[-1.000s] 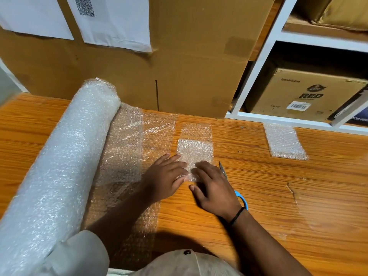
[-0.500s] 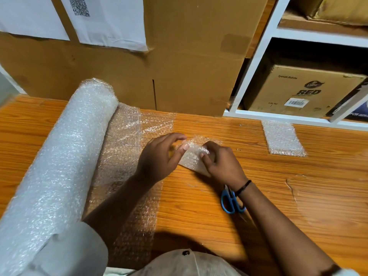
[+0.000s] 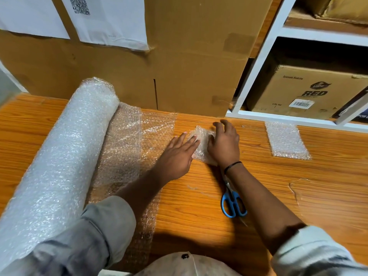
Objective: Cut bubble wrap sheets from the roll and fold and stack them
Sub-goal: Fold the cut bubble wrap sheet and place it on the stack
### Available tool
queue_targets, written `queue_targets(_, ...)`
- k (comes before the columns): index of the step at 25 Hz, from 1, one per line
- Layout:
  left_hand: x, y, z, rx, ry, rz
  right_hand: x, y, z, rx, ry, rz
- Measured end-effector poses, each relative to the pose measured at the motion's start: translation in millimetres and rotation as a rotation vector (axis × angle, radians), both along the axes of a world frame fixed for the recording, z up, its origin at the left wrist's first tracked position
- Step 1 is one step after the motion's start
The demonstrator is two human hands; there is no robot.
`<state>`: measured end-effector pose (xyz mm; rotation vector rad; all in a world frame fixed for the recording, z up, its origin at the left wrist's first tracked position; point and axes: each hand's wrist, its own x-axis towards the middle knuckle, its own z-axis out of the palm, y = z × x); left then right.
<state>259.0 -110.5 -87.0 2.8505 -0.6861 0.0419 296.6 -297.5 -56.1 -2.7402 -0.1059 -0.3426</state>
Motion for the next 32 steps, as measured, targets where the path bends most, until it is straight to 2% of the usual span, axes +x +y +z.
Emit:
queue_targets(2,1.0,-0.6,-4.2,0.018,0.013,0.008,-18.5,12.9,-3.2,-0.038,-0.025,0.082)
queue_targets(5,-0.1,-1.0,-10.3,0.062,-0.006,0.009,-37.3,26.4,-16.6,-0.097,0.170,0.177)
queue_targets(8,-1.6,1.3,-16.1,0.103,0.001,0.039,-32.0,23.5,-30.9,-0.153,0.312,0.154)
queue_targets(16,-2.8,4.1,-12.0,0.179,0.083,0.049,-15.4,18.2,-32.6,-0.181,0.415,0.157)
queue_targets(19,-2.1,4.6,-6.1,0.163,0.057,0.077,-21.0,16.3,-26.2,-0.120,0.370,0.156)
queue_targets(22,-8.7,4.3,-4.4,0.040,-0.011,0.154,-27.2,9.9,-22.6,-0.068,0.245,0.131)
queue_targets(26,-14.7,0.9,-5.0,-0.036,-0.050,0.195,-38.4,1.9,-21.4,-0.179,0.082,0.112)
queue_targets(29,-14.3,2.1,-7.2,-0.061,-0.105,0.219,-45.8,2.1,-19.0,-0.218,-0.077,0.175)
queue_targets(32,-13.2,4.3,-9.5,-0.070,-0.099,0.227,-47.8,3.4,-20.3,-0.262,-0.053,0.273)
